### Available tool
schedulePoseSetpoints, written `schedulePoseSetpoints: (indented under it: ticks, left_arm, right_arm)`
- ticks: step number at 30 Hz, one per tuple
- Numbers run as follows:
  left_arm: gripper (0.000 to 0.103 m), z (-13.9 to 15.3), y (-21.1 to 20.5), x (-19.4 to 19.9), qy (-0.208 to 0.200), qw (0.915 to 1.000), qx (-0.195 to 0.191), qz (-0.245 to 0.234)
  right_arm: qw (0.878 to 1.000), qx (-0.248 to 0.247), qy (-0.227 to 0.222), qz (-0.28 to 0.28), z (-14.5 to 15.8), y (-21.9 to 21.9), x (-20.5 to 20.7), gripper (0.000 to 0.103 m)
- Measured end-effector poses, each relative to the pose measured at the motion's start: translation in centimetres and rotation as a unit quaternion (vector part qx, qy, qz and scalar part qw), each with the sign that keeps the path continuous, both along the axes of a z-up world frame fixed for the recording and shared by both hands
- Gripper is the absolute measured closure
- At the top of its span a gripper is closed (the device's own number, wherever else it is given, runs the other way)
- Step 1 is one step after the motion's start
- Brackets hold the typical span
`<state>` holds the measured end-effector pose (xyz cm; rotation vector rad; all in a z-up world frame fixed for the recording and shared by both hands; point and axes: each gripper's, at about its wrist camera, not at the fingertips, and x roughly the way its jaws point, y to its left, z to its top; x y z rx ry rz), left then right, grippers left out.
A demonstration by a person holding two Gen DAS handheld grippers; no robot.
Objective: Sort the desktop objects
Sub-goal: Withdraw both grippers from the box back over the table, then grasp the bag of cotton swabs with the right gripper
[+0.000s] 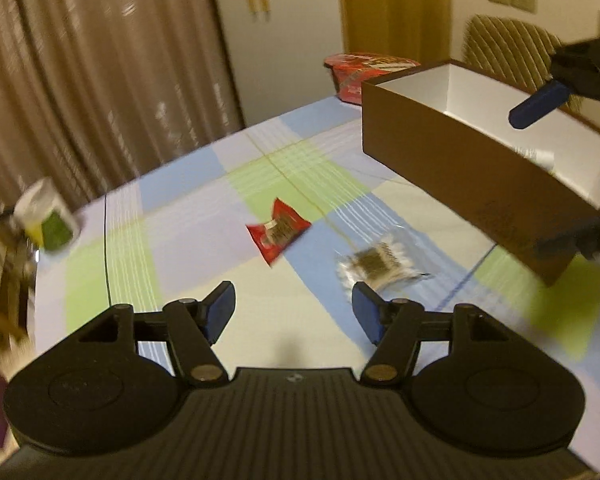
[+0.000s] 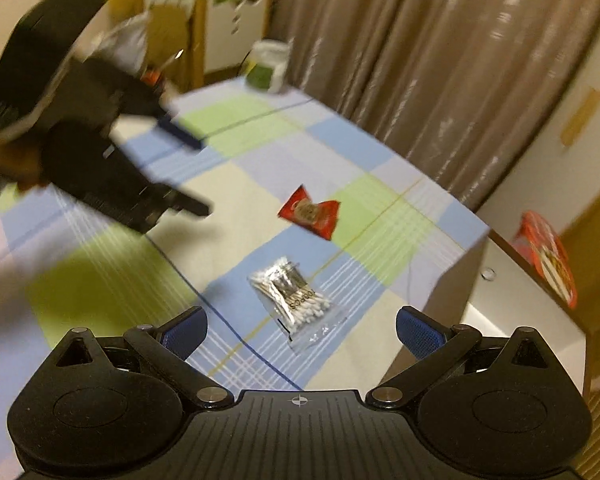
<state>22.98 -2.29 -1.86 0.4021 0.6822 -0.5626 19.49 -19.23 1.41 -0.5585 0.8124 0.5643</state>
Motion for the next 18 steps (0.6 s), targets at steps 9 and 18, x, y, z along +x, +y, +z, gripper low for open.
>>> schedulePoseSetpoints:
  ticks: [9,18]
  left_arm:
    - [0.039,-3.4,-1.0,6.2,-0.005,0.9981,0.015,-0.059]
    - [0.039,-6.5,-1.3,10.0,0.007,0.9952,0.027,-0.094]
  right_arm:
    - [0.995,-0.073,0.026,0.058,-3.9,2.0,4.3,0.000]
    - [0.974,-0.155,0.067,0.148,-9.2,4.7,8.3,0.018]
